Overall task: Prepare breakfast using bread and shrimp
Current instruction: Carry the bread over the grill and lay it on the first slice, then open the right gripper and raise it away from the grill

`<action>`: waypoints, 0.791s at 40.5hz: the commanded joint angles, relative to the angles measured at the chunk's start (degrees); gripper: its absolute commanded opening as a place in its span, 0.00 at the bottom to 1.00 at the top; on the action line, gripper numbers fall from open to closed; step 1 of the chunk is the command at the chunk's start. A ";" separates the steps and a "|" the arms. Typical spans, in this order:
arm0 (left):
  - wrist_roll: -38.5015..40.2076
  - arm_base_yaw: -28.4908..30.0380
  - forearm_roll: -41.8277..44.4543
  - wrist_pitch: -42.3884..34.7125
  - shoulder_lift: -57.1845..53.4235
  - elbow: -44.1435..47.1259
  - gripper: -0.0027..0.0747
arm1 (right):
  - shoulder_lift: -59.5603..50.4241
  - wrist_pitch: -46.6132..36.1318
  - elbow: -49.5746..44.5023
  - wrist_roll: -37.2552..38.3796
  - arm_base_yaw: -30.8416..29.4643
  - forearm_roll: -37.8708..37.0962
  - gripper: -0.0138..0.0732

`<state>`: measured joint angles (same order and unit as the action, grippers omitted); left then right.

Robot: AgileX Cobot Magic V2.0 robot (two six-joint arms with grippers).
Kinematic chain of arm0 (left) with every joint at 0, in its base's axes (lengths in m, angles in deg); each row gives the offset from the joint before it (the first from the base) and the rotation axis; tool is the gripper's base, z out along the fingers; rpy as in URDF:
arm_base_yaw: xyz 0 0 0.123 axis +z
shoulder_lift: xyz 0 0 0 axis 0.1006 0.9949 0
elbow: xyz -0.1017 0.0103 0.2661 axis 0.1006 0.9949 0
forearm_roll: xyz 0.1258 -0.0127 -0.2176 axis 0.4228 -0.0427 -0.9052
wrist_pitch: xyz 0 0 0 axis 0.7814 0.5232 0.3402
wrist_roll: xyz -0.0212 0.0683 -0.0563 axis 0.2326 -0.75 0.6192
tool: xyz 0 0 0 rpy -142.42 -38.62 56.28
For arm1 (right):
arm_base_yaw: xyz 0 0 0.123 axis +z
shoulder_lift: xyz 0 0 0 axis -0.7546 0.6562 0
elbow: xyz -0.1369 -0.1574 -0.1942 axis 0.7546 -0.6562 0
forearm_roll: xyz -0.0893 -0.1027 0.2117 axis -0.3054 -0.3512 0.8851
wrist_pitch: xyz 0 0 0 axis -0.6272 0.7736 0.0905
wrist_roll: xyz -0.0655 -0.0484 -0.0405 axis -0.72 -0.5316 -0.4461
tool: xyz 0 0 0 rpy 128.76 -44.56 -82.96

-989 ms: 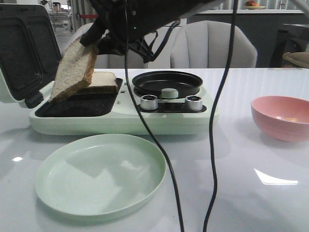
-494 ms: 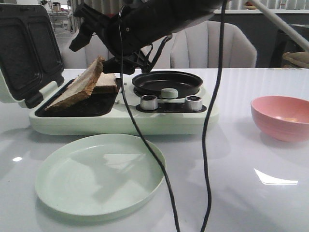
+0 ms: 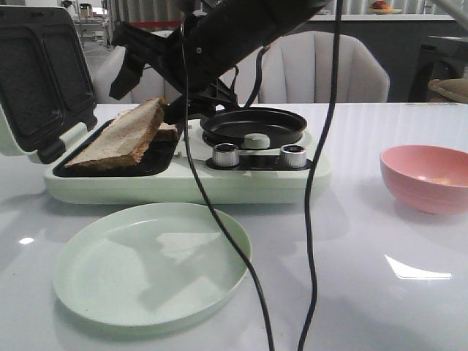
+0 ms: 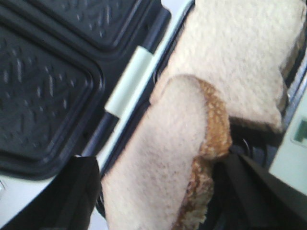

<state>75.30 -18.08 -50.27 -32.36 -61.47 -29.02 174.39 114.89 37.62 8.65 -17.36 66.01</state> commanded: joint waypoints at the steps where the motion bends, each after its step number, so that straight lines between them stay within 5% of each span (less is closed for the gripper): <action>1: 0.55 -0.14 0.07 -4.96 -1.19 -1.67 0.62 | -5.05 1.84 3.11 5.97 -0.18 -9.45 0.84; 13: 0.55 -0.14 0.07 -4.96 -1.19 -1.67 0.62 | -6.86 5.90 8.84 26.62 0.28 -36.12 0.84; 21: 0.55 -0.14 0.07 -4.96 -1.19 -1.67 0.62 | -7.07 10.50 13.60 27.49 0.34 -40.35 0.84; 32: 0.55 -0.14 0.07 -4.96 -1.19 -1.67 0.62 | -13.27 23.12 16.46 36.09 0.29 -63.07 0.84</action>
<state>75.30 -18.08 -50.27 -32.36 -61.47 -29.02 167.41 137.51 51.60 41.99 -16.82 9.20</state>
